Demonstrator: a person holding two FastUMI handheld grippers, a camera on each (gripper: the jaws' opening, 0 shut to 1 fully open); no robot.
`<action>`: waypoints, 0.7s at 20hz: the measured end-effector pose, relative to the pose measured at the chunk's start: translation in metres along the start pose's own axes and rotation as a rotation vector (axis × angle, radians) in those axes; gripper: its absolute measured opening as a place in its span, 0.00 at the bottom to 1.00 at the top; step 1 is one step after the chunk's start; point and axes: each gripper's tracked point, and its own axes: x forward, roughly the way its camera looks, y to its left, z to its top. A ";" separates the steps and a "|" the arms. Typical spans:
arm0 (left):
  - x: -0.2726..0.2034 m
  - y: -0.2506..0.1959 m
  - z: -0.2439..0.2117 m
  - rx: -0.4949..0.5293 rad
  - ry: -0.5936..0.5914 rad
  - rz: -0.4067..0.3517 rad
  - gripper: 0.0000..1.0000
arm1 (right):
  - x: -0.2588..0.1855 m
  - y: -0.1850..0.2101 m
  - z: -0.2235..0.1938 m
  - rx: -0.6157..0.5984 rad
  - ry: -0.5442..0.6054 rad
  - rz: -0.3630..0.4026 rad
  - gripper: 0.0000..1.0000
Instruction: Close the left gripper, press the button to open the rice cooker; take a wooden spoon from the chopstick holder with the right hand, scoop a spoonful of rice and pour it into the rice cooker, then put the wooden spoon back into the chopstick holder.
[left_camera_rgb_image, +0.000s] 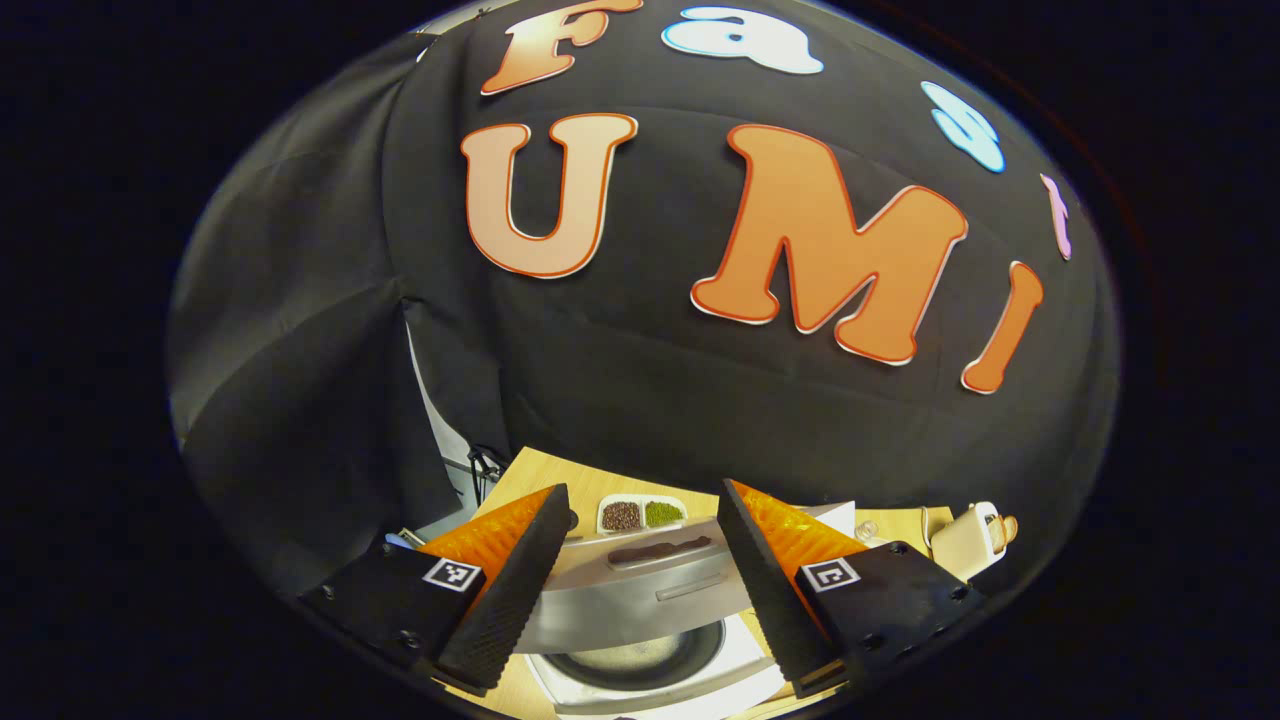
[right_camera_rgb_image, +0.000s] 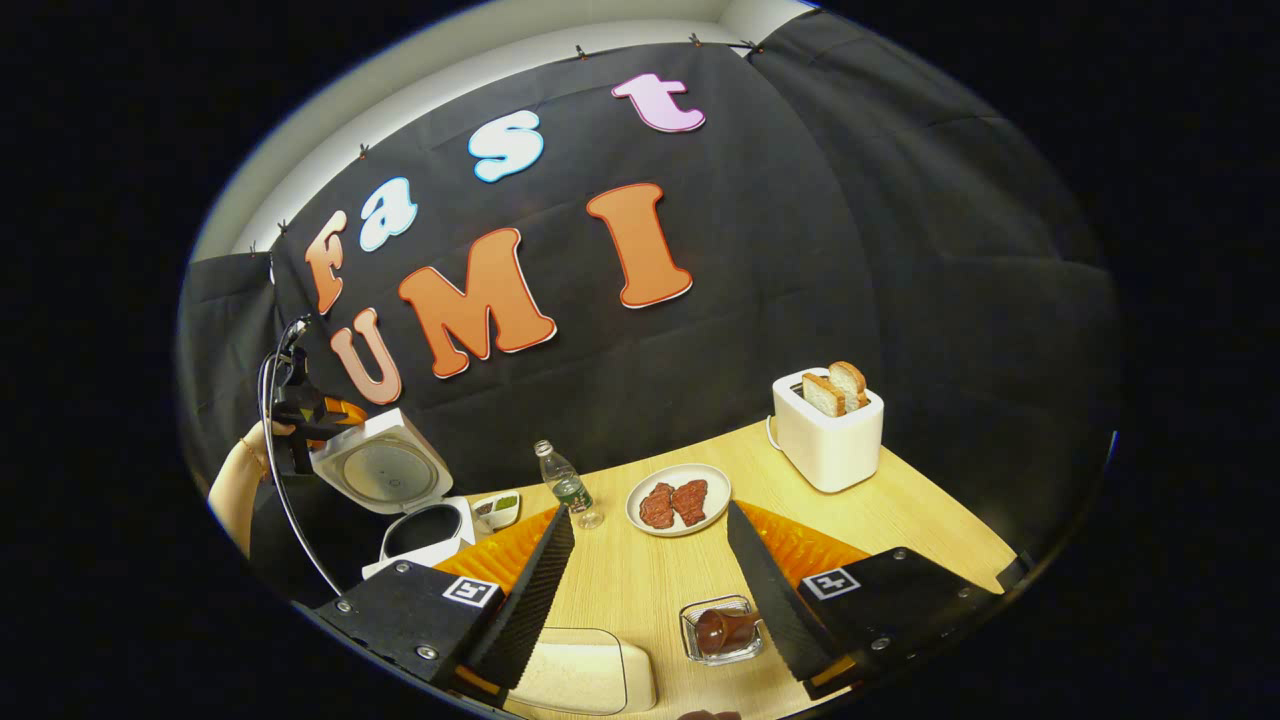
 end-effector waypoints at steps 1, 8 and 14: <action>-0.010 -0.005 -0.018 0.004 0.005 -0.004 0.99 | -0.001 0.002 -0.004 0.004 0.007 0.014 0.94; -0.030 -0.021 -0.145 0.001 -0.001 0.047 1.00 | -0.017 0.001 -0.024 -0.008 0.063 0.062 0.94; -0.024 -0.015 -0.183 -0.010 -0.035 0.108 1.00 | -0.028 -0.021 -0.037 0.008 0.094 0.038 0.94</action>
